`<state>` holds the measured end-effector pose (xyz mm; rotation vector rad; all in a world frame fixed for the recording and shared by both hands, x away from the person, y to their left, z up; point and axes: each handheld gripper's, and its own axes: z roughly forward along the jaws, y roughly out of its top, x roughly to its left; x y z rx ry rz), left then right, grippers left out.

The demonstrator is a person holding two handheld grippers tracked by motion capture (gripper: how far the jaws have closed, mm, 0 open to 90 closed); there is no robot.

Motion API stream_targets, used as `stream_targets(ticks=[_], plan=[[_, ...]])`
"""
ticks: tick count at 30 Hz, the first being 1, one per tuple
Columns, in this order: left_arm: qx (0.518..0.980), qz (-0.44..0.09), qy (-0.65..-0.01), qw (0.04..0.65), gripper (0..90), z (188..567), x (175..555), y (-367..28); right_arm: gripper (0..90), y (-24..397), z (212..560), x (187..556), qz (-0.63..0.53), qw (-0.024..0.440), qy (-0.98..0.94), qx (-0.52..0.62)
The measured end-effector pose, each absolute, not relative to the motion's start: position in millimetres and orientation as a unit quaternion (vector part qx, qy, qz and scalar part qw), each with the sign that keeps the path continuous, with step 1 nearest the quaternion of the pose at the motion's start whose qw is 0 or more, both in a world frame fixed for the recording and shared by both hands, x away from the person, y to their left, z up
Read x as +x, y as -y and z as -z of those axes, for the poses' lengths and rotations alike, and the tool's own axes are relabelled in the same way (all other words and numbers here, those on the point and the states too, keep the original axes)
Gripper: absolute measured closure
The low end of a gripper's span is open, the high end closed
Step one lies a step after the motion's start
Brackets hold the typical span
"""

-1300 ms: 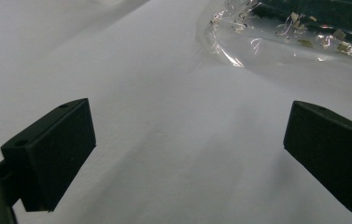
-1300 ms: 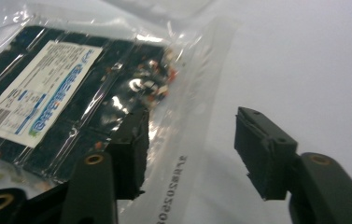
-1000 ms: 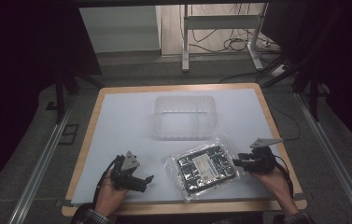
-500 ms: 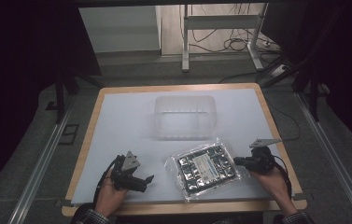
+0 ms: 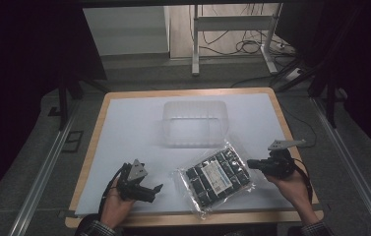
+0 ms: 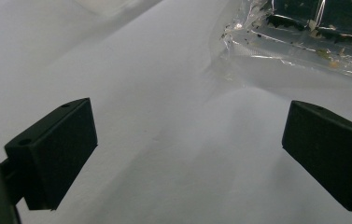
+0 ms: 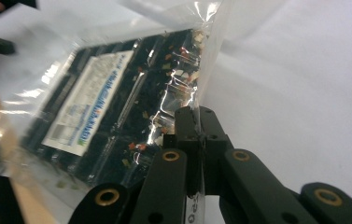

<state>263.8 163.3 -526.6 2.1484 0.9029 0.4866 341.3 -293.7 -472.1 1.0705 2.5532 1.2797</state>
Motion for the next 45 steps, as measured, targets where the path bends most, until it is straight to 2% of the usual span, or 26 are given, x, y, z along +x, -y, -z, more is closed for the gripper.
stream_targets(ticks=[3,17,32,39,45], plan=[[0.839,-0.191,-0.351,0.370,2.8,527,264,-163,88.8,294,458,342,-0.441,0.027,-0.830,0.340],[0.838,-0.195,-0.350,0.370,2.8,526,263,-162,88.9,278,409,341,-0.471,0.002,-0.830,0.299],[0.837,-0.196,-0.349,0.374,2.7,525,263,-162,89.0,265,348,339,-0.495,0.015,-0.833,0.246],[0.835,-0.185,-0.351,0.382,0.7,525,264,-164,89.0,261,324,342,-0.497,0.049,-0.833,0.240],[0.833,-0.183,-0.346,0.390,0.0,524,263,-164,89.0,259,313,356,-0.507,0.059,-0.825,0.243]])
